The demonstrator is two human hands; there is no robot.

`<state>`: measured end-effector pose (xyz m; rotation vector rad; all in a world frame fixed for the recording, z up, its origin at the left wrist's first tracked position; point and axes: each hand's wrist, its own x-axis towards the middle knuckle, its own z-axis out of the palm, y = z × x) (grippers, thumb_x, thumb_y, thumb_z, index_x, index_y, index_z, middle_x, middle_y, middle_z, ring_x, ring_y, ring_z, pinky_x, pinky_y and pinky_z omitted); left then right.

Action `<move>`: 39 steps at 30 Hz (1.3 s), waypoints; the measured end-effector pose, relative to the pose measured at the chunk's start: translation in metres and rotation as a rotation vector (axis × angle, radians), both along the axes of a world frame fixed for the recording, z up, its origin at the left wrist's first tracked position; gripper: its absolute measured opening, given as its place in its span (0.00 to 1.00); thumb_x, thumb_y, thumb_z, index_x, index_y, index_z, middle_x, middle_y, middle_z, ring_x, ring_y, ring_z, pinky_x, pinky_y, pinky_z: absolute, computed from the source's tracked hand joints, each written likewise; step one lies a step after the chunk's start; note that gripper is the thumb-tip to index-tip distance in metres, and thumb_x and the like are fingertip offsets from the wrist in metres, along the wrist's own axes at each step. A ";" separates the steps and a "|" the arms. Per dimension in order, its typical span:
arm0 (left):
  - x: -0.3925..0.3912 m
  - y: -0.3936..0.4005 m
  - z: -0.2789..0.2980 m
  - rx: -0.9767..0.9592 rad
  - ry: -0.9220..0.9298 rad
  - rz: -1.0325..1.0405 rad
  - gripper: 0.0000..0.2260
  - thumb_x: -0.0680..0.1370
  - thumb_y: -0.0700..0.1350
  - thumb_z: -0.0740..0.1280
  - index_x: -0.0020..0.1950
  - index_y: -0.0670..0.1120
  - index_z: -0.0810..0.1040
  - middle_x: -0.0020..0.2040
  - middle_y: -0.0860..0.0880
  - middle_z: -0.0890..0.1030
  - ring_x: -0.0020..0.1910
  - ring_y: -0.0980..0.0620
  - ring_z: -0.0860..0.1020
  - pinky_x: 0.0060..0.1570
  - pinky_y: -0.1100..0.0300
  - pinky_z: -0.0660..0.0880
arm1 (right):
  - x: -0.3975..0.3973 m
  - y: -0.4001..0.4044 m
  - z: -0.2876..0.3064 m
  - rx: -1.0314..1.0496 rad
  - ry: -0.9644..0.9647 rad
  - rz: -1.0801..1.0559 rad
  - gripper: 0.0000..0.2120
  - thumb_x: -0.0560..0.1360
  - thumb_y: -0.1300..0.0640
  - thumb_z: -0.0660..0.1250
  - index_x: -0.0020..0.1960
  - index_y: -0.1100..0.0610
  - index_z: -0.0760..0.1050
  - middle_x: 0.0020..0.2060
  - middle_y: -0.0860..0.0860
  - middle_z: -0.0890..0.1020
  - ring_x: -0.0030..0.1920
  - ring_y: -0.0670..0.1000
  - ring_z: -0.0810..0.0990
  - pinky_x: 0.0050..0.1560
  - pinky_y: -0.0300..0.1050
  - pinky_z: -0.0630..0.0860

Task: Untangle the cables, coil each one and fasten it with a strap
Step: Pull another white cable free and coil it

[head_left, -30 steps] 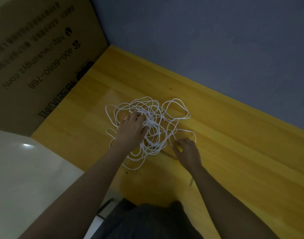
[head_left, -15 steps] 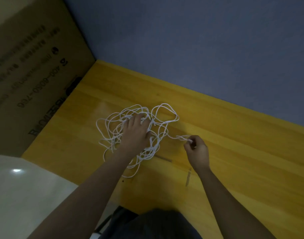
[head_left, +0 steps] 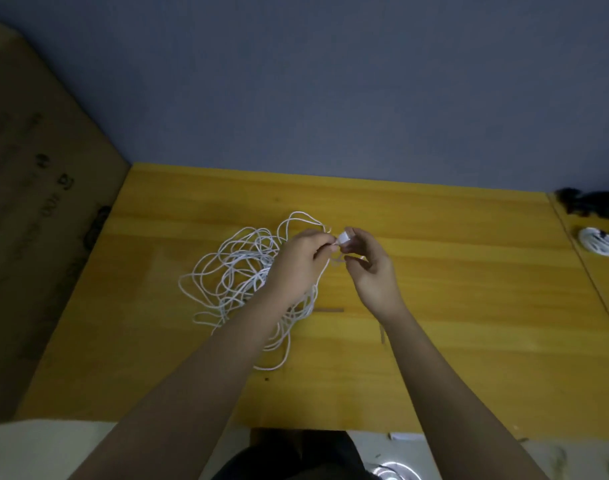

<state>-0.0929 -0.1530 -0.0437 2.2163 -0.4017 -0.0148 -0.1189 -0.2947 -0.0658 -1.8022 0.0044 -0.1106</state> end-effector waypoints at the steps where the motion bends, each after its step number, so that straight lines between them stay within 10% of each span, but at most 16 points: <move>1: -0.002 0.004 -0.003 -0.047 0.019 0.030 0.06 0.78 0.40 0.66 0.49 0.38 0.81 0.42 0.42 0.79 0.41 0.46 0.76 0.39 0.59 0.67 | -0.002 0.009 -0.006 -0.045 0.008 0.025 0.23 0.72 0.75 0.60 0.61 0.54 0.72 0.51 0.49 0.77 0.52 0.46 0.76 0.54 0.41 0.74; 6: -0.005 0.010 -0.028 -0.334 0.178 0.171 0.05 0.77 0.38 0.67 0.51 0.38 0.79 0.44 0.42 0.83 0.44 0.44 0.82 0.48 0.51 0.78 | 0.003 0.036 -0.046 -0.300 -0.194 0.087 0.13 0.75 0.66 0.64 0.59 0.65 0.77 0.54 0.57 0.81 0.57 0.42 0.73 0.58 0.25 0.65; 13: 0.021 0.006 -0.091 -0.515 0.047 0.129 0.29 0.77 0.37 0.67 0.74 0.54 0.61 0.33 0.45 0.80 0.35 0.49 0.82 0.46 0.51 0.80 | 0.033 -0.001 -0.137 -0.442 -0.251 -0.093 0.07 0.77 0.65 0.65 0.48 0.62 0.82 0.46 0.54 0.82 0.57 0.58 0.77 0.55 0.41 0.67; 17: 0.018 -0.018 -0.113 -0.454 -0.147 0.160 0.12 0.78 0.39 0.66 0.61 0.42 0.76 0.33 0.48 0.75 0.41 0.42 0.82 0.49 0.45 0.78 | 0.028 -0.019 -0.148 -0.248 -0.342 -0.264 0.06 0.76 0.63 0.66 0.42 0.58 0.81 0.40 0.52 0.82 0.45 0.49 0.78 0.46 0.37 0.70; 27: -0.097 -0.019 -0.091 0.069 -0.467 0.177 0.15 0.79 0.58 0.62 0.40 0.49 0.78 0.41 0.49 0.70 0.49 0.45 0.73 0.40 0.55 0.66 | -0.081 -0.022 -0.090 -0.466 -0.482 -0.274 0.18 0.80 0.53 0.62 0.35 0.58 0.79 0.26 0.47 0.76 0.32 0.49 0.75 0.36 0.44 0.66; 31: -0.126 -0.012 -0.081 -0.150 -0.356 0.126 0.15 0.79 0.54 0.64 0.36 0.48 0.80 0.42 0.50 0.73 0.43 0.55 0.71 0.45 0.61 0.65 | -0.118 -0.039 -0.092 -0.639 -0.450 -0.155 0.07 0.73 0.55 0.72 0.43 0.59 0.81 0.43 0.54 0.81 0.49 0.54 0.76 0.53 0.48 0.68; 39: -0.151 -0.001 -0.072 -0.745 0.006 -0.039 0.12 0.83 0.45 0.58 0.42 0.45 0.75 0.36 0.53 0.83 0.21 0.58 0.65 0.33 0.65 0.75 | -0.143 -0.060 -0.093 -0.624 -0.448 -0.223 0.10 0.72 0.47 0.72 0.41 0.55 0.83 0.37 0.48 0.83 0.45 0.52 0.78 0.44 0.48 0.73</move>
